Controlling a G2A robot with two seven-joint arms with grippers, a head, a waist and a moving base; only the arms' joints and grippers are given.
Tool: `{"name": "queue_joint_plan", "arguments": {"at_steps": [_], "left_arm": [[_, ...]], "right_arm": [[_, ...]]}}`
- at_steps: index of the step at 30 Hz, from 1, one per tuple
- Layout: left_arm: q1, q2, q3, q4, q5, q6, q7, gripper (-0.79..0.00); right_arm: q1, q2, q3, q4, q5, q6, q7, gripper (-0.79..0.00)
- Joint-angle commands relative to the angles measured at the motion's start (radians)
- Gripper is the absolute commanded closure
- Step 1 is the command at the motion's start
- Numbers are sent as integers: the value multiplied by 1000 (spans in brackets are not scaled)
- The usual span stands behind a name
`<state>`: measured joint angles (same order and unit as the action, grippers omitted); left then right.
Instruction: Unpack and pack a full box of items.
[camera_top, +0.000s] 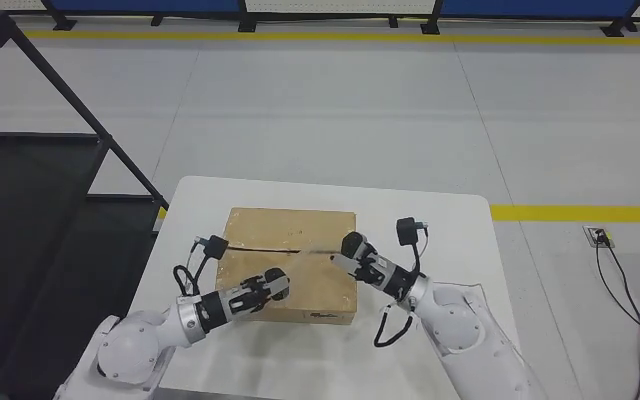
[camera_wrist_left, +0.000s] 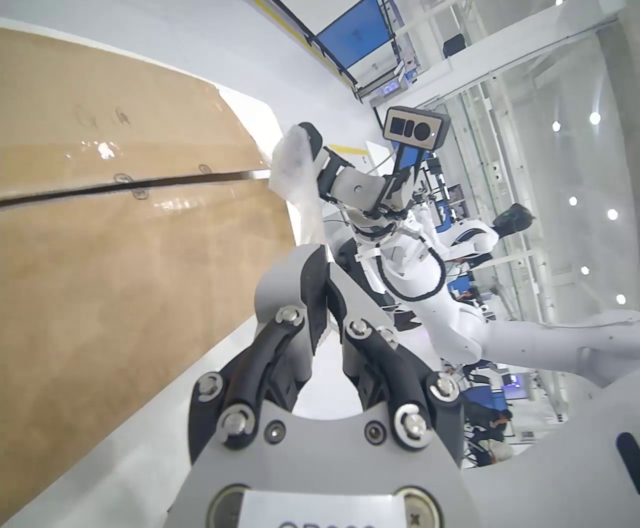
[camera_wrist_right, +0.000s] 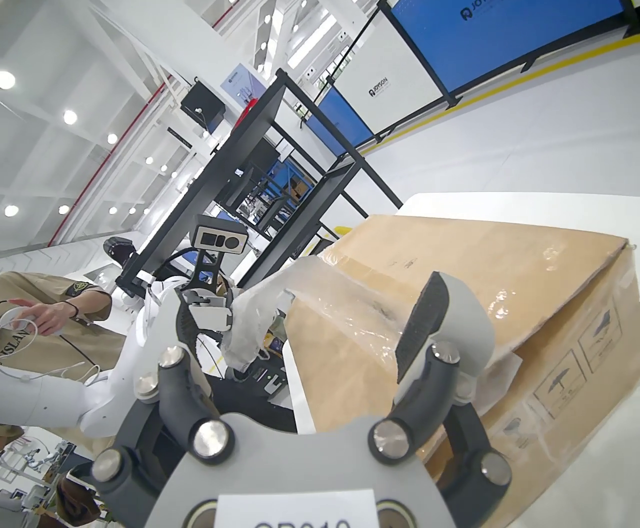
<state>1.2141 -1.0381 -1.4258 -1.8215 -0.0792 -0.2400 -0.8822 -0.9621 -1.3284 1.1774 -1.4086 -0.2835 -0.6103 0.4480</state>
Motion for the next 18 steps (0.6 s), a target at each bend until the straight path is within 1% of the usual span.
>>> {"name": "queue_joint_plan", "arguments": {"at_steps": [1,3,7,9,10,11,13,18], "left_arm": [[-15,1,2,13,-33,21,-23,-6],[-24,1,6,22,-49,33,-33,-58],[-38,0,17,43,-91,56,-48,-77],[-46,0,22,52,-96,63,-44,-169],[-48,0,26,56,-104,69,-42,-203],[-51,-1,28,60,-111,73,-39,-219],[-55,-2,33,70,-133,80,-39,-292],[-67,-2,36,91,-167,88,-42,-372]], "right_arm": [[21,-2,-14,22,14,10,15,-785],[38,-5,-24,41,26,10,23,-785],[53,-7,-36,58,29,0,17,-785],[58,-7,-41,62,30,1,21,-785],[61,-7,-43,64,32,2,23,-785],[63,-8,-45,67,33,3,26,-785],[67,-7,-50,72,35,7,37,-785],[75,-7,-56,81,39,13,42,-785]]}}
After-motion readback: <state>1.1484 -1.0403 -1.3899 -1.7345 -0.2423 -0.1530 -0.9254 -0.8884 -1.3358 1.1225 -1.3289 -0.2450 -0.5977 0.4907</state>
